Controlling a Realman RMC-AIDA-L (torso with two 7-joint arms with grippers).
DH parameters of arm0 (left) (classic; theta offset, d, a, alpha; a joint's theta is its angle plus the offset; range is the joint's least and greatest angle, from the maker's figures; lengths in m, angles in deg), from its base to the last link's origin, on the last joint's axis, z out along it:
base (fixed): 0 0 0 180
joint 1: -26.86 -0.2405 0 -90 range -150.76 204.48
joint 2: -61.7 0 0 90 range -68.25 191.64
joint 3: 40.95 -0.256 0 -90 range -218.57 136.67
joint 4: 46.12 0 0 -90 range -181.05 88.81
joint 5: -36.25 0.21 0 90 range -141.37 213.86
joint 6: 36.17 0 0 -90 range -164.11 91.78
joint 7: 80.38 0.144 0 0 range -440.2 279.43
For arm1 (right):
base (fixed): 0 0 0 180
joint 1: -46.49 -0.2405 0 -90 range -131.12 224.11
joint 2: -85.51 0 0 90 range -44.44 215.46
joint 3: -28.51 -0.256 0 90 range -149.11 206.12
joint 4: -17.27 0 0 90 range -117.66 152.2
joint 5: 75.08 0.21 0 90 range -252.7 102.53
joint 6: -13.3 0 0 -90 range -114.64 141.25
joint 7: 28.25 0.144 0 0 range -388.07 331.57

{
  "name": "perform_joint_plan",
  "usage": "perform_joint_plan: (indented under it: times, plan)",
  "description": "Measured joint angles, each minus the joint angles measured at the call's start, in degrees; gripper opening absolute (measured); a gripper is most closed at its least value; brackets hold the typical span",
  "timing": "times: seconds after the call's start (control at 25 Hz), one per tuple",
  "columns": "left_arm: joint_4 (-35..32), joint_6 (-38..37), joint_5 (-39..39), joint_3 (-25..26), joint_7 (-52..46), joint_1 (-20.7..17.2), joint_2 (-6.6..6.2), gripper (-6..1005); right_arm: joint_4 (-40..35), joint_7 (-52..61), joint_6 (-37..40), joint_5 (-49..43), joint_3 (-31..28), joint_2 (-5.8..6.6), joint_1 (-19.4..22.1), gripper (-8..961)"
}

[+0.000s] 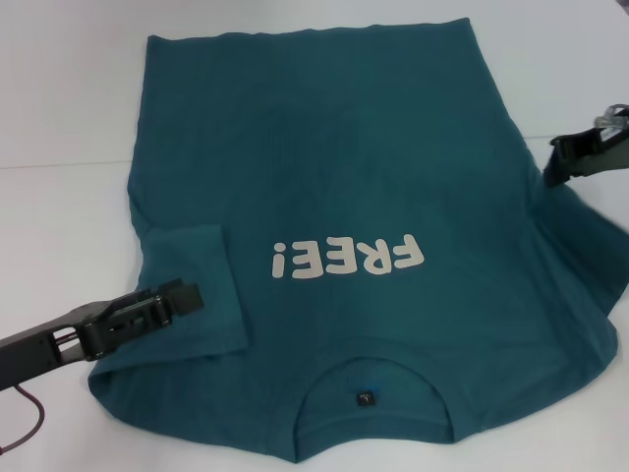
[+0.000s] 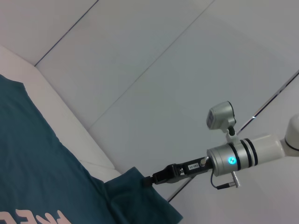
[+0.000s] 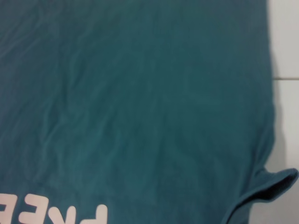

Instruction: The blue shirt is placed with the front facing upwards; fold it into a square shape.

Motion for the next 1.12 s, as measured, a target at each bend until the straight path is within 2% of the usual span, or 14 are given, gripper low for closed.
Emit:
perform_joint_plan:
  times: [0.32,0.64,0.96,1.12]
  plan:
    - [0.0,0.41,0.0,0.0,0.0,0.08,0.11,693,3.04,3.37,-6.26,-0.17,6.78,-1.42,-1.54,10]
    - [0.0,1.65,0.0,-0.01,0.0,0.44,0.41,692,4.8,3.55,-8.05,-0.45,7.49,-2.2,-4.19,9]
    - [0.0,2.22,0.0,0.0,0.0,0.72,0.47,691,8.41,5.21,-10.94,-5.71,7.99,-4.28,-6.61,9]
    - [0.0,2.34,0.0,0.0,0.0,1.09,0.69,690,8.84,6.4,-11.22,-5.92,9.39,-4.86,-6.81,9]
